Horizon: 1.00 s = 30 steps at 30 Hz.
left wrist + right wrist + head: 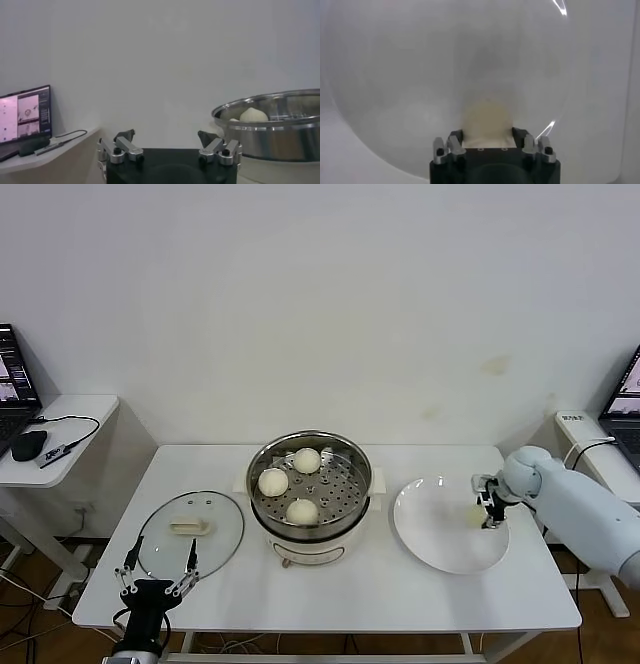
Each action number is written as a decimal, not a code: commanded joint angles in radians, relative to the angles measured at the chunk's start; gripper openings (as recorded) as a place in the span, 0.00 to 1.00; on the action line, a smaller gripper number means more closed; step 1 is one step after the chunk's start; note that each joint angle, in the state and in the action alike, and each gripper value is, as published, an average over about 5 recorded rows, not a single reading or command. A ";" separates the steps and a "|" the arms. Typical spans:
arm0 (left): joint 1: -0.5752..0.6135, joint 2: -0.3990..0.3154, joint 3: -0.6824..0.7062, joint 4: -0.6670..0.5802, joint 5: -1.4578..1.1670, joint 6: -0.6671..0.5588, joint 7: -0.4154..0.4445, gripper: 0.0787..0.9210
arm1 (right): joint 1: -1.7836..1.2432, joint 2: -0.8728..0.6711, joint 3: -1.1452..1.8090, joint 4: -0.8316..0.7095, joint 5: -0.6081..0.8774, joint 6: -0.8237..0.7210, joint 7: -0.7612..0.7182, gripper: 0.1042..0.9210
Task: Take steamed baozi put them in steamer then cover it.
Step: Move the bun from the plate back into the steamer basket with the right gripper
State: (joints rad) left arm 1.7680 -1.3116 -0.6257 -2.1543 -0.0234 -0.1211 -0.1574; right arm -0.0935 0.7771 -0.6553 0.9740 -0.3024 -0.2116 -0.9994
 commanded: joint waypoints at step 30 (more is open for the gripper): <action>-0.039 0.021 0.032 0.001 0.001 0.005 0.002 0.88 | 0.824 0.055 -0.622 0.588 0.764 -0.385 0.108 0.59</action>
State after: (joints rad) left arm 1.7306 -1.2910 -0.5959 -2.1539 -0.0220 -0.1156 -0.1561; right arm 0.5176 0.6976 -1.1163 1.4347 0.1920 -0.4526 -0.9838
